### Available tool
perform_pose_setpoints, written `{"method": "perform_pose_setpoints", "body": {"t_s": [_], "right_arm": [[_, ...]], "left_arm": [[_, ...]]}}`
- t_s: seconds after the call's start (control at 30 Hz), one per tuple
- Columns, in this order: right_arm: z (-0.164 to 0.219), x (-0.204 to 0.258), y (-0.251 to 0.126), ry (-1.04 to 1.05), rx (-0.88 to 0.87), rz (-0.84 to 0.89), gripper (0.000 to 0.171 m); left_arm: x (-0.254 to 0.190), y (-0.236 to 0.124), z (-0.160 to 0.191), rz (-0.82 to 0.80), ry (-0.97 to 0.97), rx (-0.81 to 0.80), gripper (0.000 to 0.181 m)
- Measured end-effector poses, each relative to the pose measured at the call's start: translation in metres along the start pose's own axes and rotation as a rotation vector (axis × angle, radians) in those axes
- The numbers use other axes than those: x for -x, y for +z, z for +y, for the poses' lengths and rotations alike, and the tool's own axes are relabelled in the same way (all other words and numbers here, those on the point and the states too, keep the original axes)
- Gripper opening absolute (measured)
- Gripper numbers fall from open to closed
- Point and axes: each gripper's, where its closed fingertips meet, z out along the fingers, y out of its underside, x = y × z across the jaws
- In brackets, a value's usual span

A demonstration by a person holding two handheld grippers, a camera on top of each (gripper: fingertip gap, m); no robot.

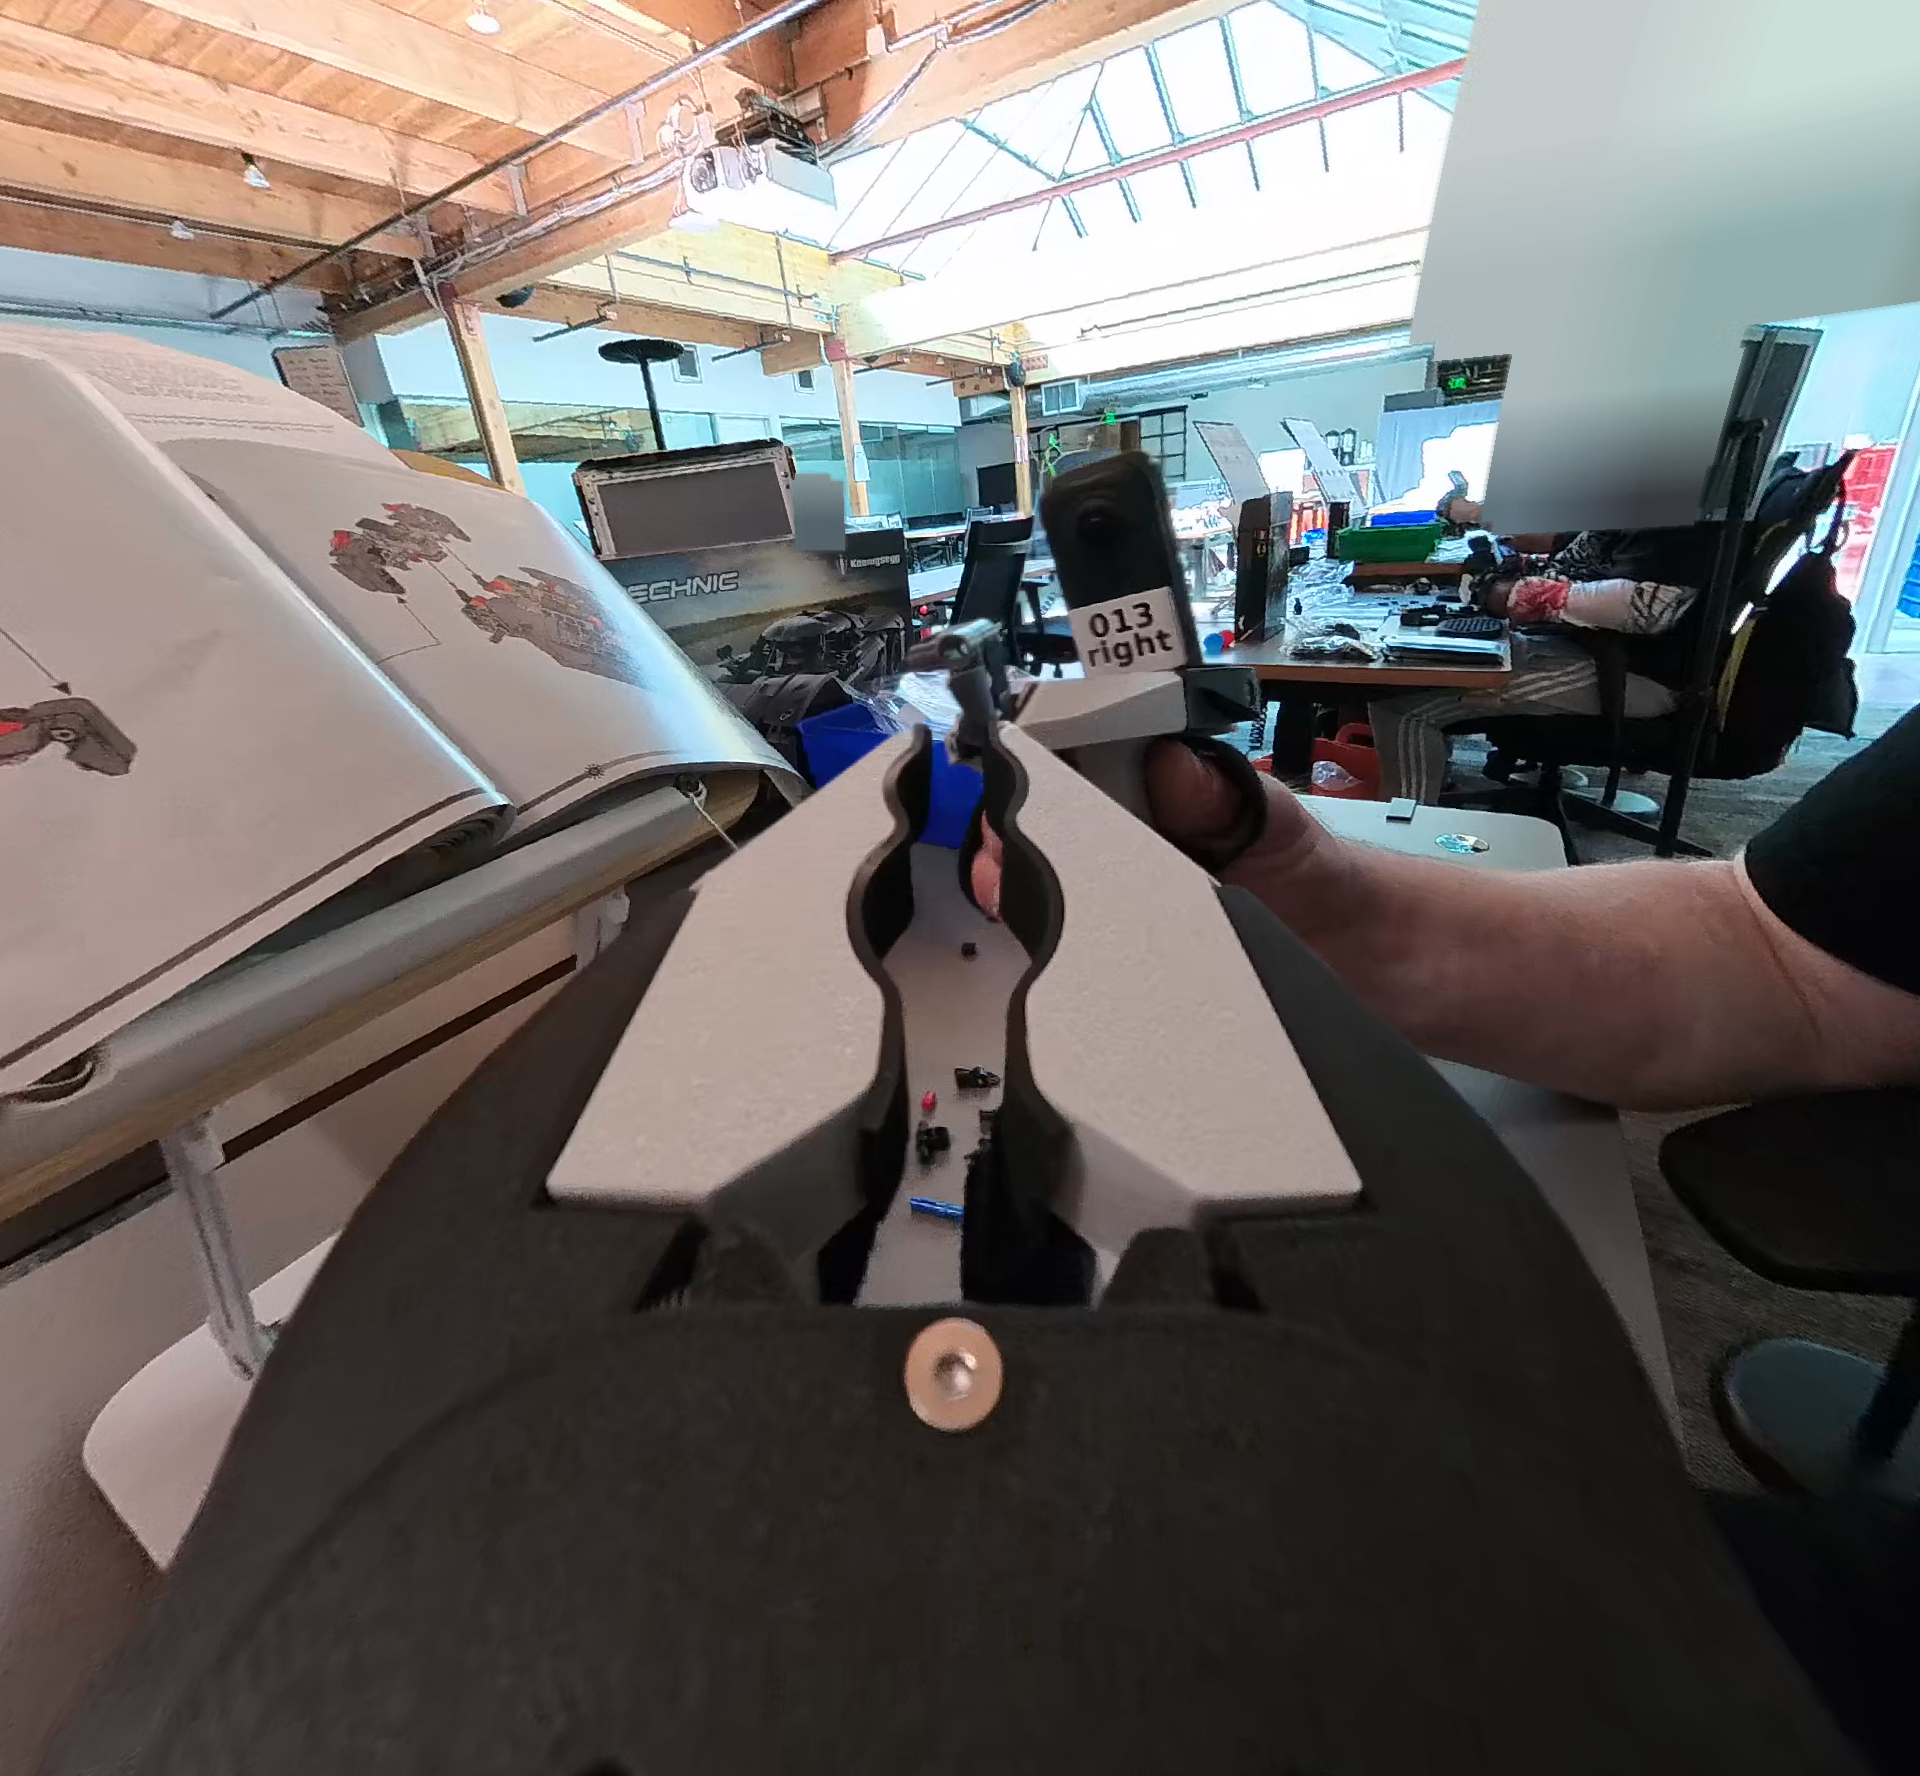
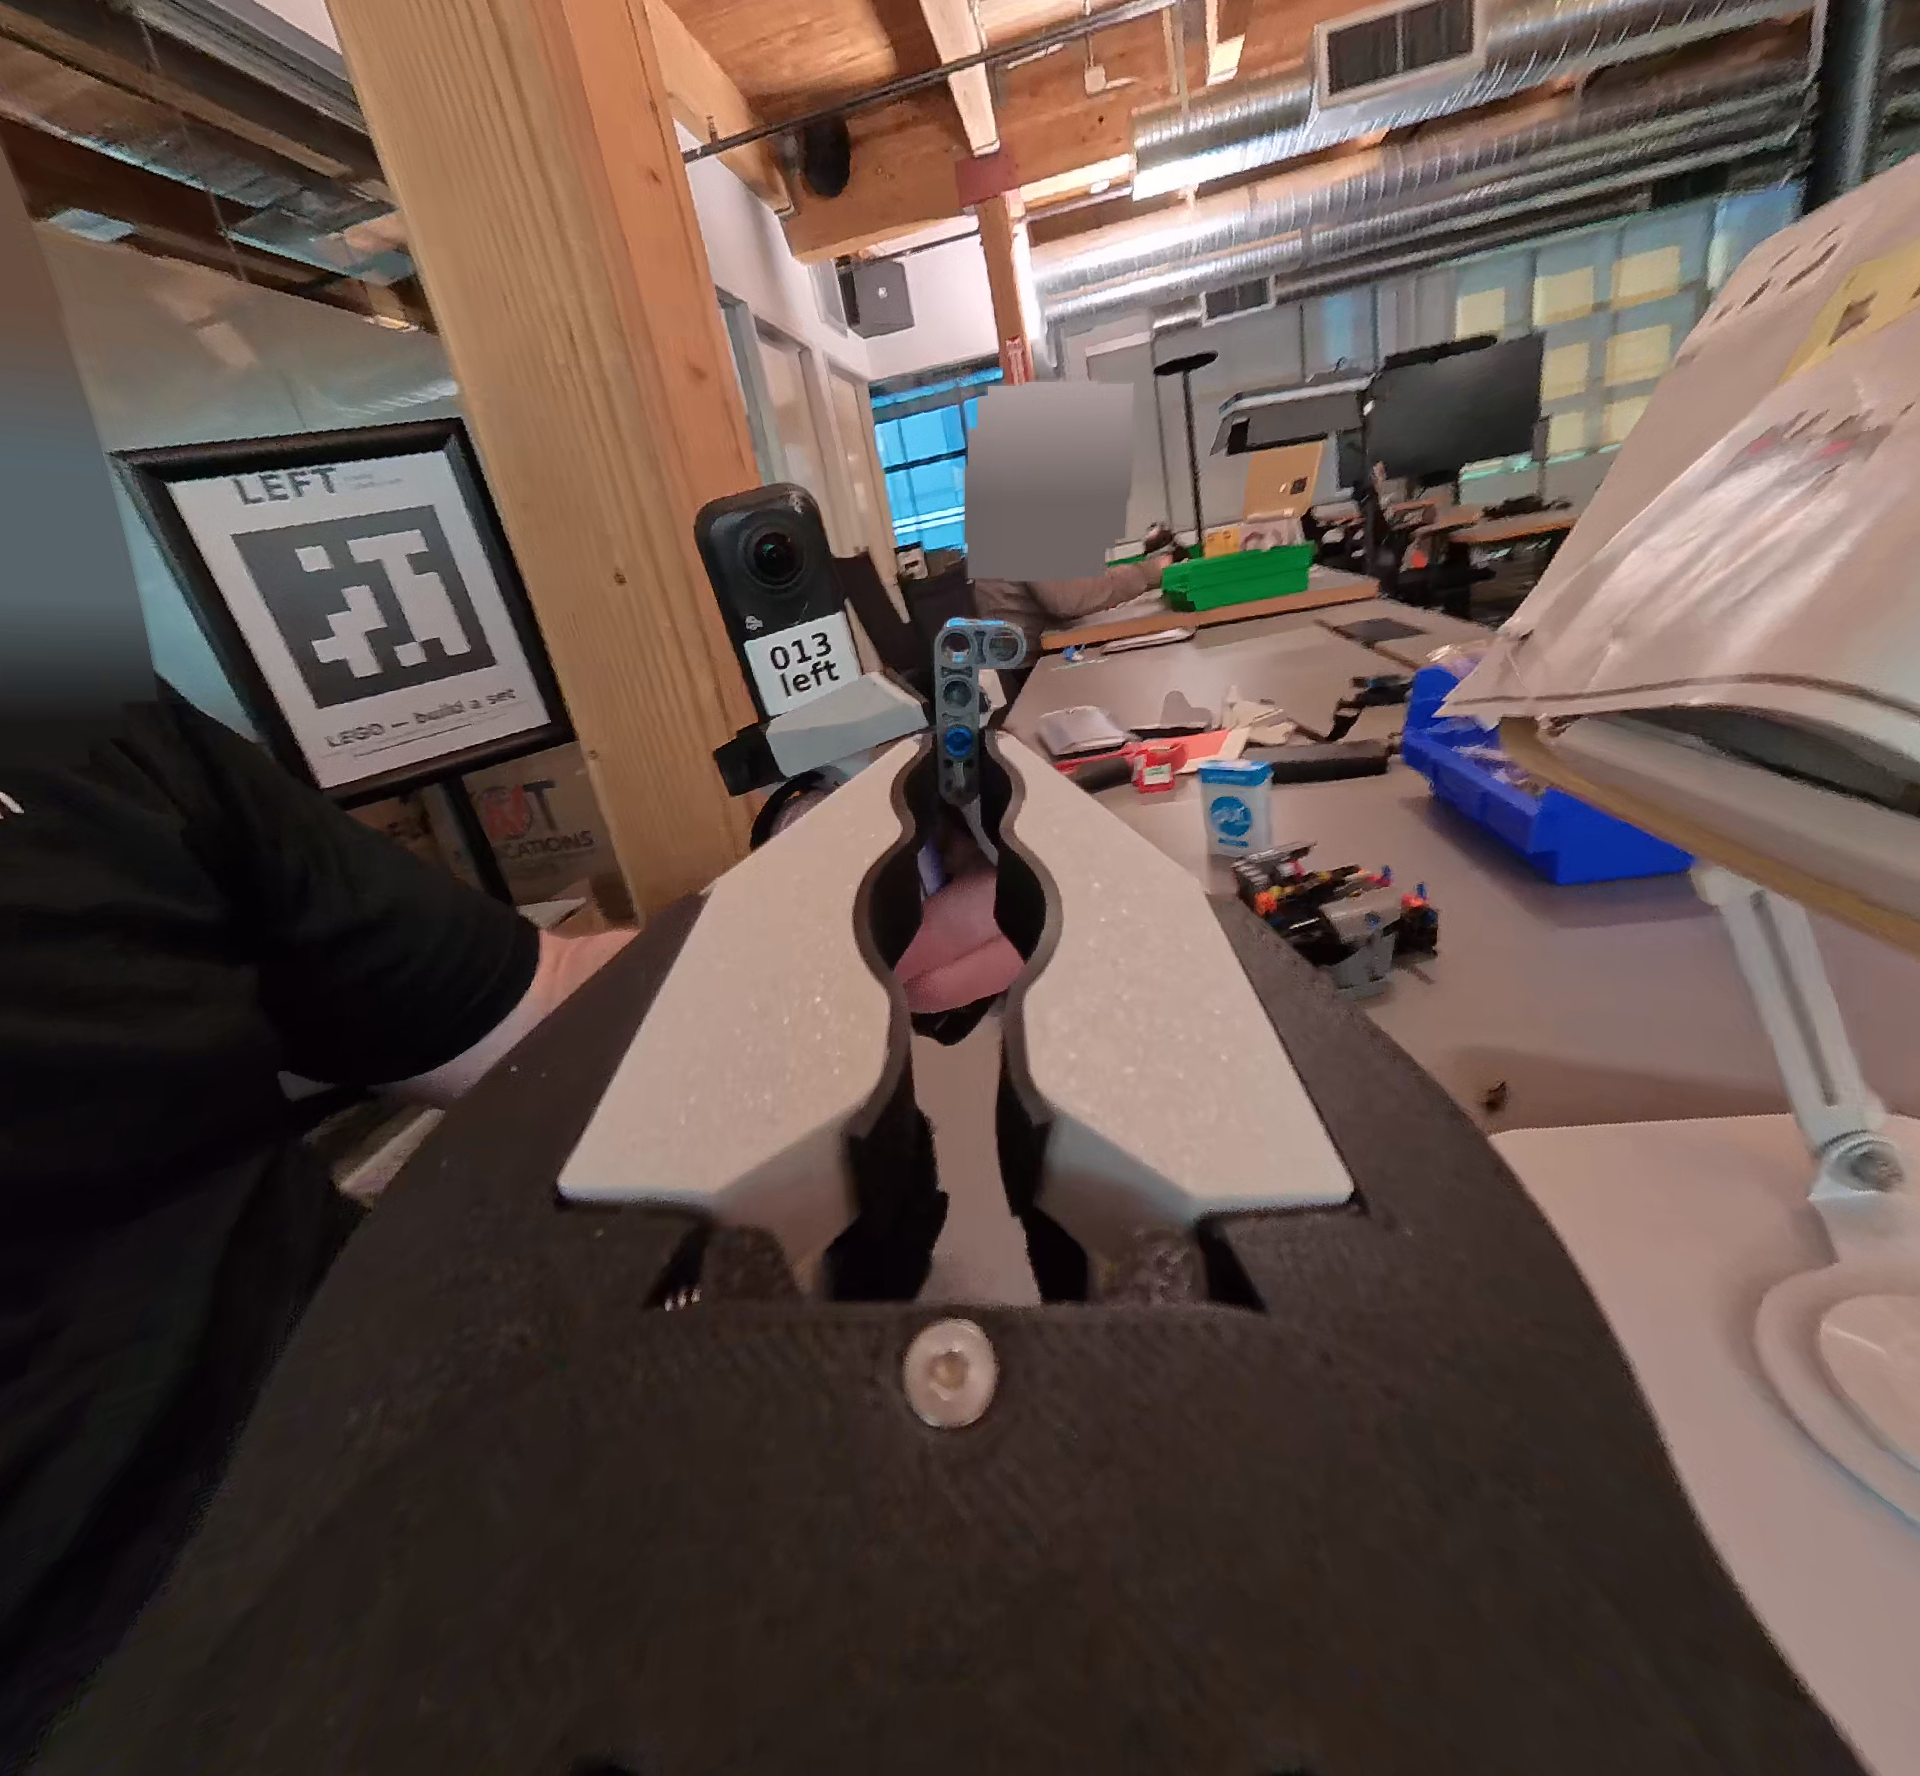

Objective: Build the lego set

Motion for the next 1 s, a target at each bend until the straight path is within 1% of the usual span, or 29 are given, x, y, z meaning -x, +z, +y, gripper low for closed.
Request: {"method": "perform_pose_setpoints", "body": {"t_s": [0.07, 0.1, 0.23, 0.33, 0.43, 0.5, 0.57, 0.6, 0.77, 0.87, 1.0], "right_arm": [[-0.005, -0.004, -0.004, -0.087, -0.013, 0.061, 0.004], [-0.005, -0.008, -0.006, -0.15, 0.008, 0.11, 0.004], [-0.001, -0.02, -0.008, -0.485, 0.146, 0.331, 0.004], [0.001, -0.024, -0.009, -0.698, 0.234, 0.447, 0.005], [0.004, -0.025, -0.008, -0.767, 0.267, 0.477, 0.005], [0.006, -0.025, -0.008, -0.773, 0.271, 0.473, 0.005], [0.006, -0.023, -0.007, -0.739, 0.255, 0.45, 0.005], [0.006, -0.022, -0.007, -0.689, 0.235, 0.424, 0.004], [-0.01, -0.021, -0.017, -0.122, -0.012, 0.16, 0.004], [-0.016, -0.019, -0.023, 0.114, -0.114, 0.002, 0.004], [-0.013, -0.021, -0.024, 0.18, -0.127, -0.044, 0.004]], "left_arm": [[0.004, -0.002, -0.001, -0.018, -0.005, -0.003, 0.01], [0.005, -0.003, -0.001, -0.019, -0.009, -0.003, 0.011], [0.008, -0.005, 0.001, -0.033, -0.013, 0.006, 0.013], [0.008, -0.004, 0.004, -0.036, -0.006, 0.019, 0.014], [0.009, -0.003, 0.005, -0.046, 0.011, 0.03, 0.014], [0.009, -0.002, 0.004, -0.05, 0.022, 0.036, 0.015], [0.009, -0.002, 0.002, -0.053, 0.028, 0.035, 0.015], [0.01, -0.002, 0.001, -0.055, 0.027, 0.034, 0.016], [0.014, -0.007, -0.001, -0.067, 0.019, 0.041, 0.015], [0.014, -0.008, 0.001, -0.069, 0.016, 0.05, 0.015], [0.014, -0.008, 0.004, -0.069, 0.013, 0.061, 0.016]]}}
